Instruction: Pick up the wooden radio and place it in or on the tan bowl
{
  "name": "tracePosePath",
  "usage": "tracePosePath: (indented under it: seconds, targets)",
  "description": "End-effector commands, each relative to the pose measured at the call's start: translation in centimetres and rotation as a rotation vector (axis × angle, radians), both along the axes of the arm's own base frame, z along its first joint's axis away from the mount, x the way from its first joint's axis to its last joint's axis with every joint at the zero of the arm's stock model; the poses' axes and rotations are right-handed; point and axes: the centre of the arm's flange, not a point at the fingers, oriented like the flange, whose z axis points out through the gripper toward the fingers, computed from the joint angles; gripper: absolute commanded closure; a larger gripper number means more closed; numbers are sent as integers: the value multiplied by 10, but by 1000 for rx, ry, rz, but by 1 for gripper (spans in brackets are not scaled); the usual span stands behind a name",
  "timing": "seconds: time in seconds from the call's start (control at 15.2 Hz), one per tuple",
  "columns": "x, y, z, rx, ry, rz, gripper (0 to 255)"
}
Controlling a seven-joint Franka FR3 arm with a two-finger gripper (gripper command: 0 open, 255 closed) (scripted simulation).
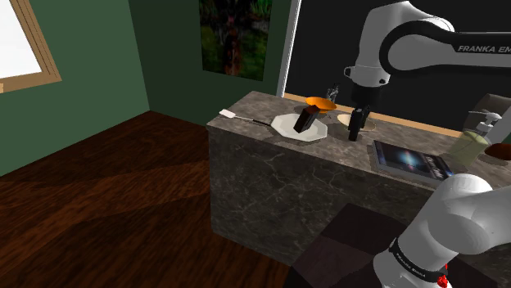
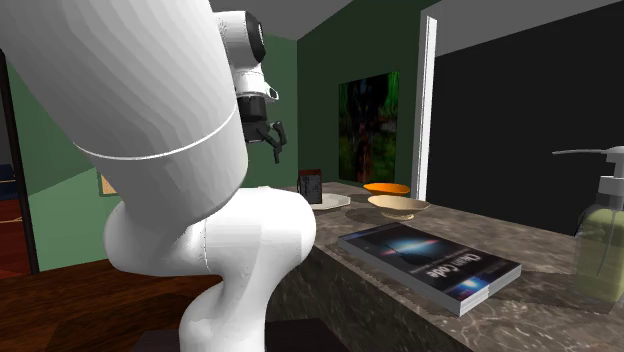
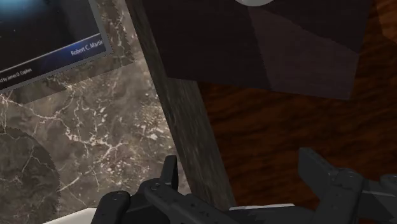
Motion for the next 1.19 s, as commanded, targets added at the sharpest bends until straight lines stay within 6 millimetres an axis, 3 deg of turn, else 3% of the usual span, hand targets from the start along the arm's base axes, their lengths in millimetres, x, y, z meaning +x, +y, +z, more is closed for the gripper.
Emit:
tracePosePath:
  seconds: [0.0,0.53,1.12]
  targets:
    - [0,0,0,0,0,0,0]
    - [44,-86,-12,15,-35,344,0]
    - [126,-159,-24,31,-74,732,0]
